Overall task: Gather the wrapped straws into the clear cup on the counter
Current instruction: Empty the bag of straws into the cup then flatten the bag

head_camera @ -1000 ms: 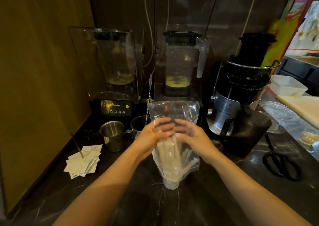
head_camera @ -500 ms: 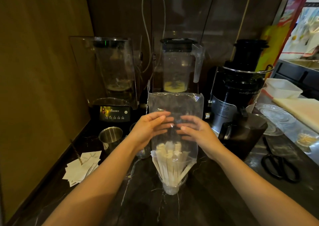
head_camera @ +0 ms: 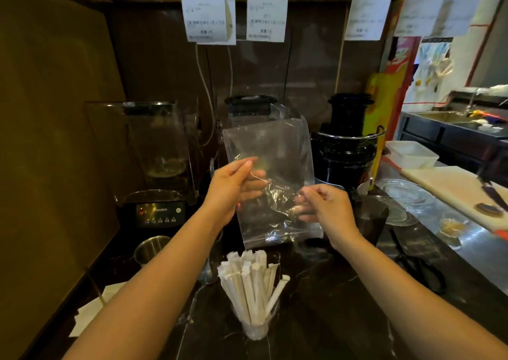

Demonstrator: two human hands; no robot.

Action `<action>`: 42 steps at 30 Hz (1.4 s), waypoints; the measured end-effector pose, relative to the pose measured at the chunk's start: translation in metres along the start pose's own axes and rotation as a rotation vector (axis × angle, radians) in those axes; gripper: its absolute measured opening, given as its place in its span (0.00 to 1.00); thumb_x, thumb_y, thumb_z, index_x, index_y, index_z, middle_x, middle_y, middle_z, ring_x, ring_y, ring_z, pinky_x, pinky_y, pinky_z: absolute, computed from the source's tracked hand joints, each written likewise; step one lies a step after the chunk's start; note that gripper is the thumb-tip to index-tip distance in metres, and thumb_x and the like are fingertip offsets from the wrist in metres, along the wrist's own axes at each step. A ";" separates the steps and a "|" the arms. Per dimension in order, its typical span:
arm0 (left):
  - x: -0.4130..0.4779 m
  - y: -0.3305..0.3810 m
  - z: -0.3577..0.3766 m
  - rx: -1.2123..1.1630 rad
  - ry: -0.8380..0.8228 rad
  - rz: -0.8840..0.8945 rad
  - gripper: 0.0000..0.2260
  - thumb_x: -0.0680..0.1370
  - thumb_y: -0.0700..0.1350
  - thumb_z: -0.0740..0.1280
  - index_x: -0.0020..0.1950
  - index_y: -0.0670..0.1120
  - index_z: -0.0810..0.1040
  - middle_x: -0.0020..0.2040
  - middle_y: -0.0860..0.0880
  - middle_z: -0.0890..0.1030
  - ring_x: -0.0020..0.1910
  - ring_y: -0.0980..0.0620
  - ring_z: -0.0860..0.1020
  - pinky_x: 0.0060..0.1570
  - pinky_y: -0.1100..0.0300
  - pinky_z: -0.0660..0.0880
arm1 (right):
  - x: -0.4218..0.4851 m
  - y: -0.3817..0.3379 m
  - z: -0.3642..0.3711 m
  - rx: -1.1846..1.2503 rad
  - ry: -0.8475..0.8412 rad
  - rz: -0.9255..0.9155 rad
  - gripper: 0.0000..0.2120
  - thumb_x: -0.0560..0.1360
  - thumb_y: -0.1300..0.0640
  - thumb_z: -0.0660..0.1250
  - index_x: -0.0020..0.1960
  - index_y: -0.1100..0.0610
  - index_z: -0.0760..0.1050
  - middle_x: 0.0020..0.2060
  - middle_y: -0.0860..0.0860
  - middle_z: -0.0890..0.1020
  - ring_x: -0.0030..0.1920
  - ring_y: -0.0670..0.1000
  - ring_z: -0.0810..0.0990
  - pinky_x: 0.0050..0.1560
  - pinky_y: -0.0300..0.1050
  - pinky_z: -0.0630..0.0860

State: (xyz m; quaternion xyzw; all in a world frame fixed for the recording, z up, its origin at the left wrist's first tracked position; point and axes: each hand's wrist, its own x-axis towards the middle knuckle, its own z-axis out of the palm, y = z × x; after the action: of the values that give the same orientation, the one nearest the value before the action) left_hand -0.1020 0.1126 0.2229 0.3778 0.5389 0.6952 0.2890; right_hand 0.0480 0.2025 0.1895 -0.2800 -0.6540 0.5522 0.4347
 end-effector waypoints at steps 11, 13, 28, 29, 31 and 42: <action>0.000 -0.045 0.075 0.390 0.235 0.187 0.09 0.77 0.45 0.62 0.38 0.44 0.70 0.28 0.51 0.70 0.28 0.55 0.68 0.28 0.65 0.67 | -0.016 0.018 -0.064 -0.426 0.271 -0.180 0.17 0.78 0.56 0.58 0.30 0.57 0.67 0.26 0.51 0.69 0.29 0.50 0.68 0.33 0.46 0.64; -0.006 -0.058 0.087 0.400 0.209 0.159 0.06 0.77 0.45 0.63 0.49 0.43 0.69 0.29 0.50 0.71 0.29 0.52 0.70 0.29 0.68 0.68 | -0.023 0.029 -0.079 -0.474 0.277 -0.154 0.19 0.78 0.57 0.58 0.29 0.53 0.65 0.25 0.49 0.68 0.28 0.47 0.66 0.32 0.44 0.62; -0.097 -0.208 0.119 0.565 -0.171 -0.361 0.25 0.75 0.34 0.62 0.71 0.46 0.61 0.66 0.41 0.64 0.64 0.44 0.70 0.64 0.56 0.69 | -0.090 0.162 -0.131 -0.629 0.117 0.309 0.09 0.78 0.59 0.58 0.55 0.56 0.73 0.38 0.51 0.78 0.41 0.50 0.76 0.42 0.43 0.68; -0.099 -0.213 0.116 0.619 -0.196 -0.381 0.24 0.75 0.35 0.61 0.71 0.44 0.61 0.67 0.41 0.63 0.64 0.44 0.70 0.64 0.60 0.66 | -0.093 0.168 -0.131 -0.635 0.092 0.338 0.14 0.78 0.60 0.58 0.63 0.57 0.69 0.37 0.51 0.77 0.41 0.50 0.76 0.42 0.43 0.69; -0.102 -0.219 0.111 0.715 -0.252 -0.395 0.25 0.75 0.36 0.61 0.72 0.43 0.59 0.69 0.40 0.59 0.64 0.42 0.69 0.64 0.61 0.64 | -0.097 0.177 -0.128 -0.671 0.039 0.346 0.21 0.77 0.63 0.59 0.69 0.59 0.62 0.37 0.51 0.77 0.42 0.51 0.76 0.45 0.43 0.71; -0.107 -0.247 0.096 1.427 -0.677 -0.218 0.28 0.79 0.57 0.45 0.74 0.46 0.40 0.77 0.44 0.39 0.75 0.47 0.36 0.71 0.45 0.36 | -0.102 0.193 -0.115 -1.190 -0.526 0.404 0.30 0.78 0.40 0.43 0.75 0.52 0.44 0.77 0.53 0.43 0.76 0.52 0.40 0.74 0.56 0.40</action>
State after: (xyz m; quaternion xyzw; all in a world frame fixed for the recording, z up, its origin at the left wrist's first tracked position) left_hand 0.0354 0.1395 -0.0261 0.6074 0.7709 -0.0024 0.1917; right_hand 0.1746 0.2164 -0.0214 -0.4445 -0.8652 0.2185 -0.0785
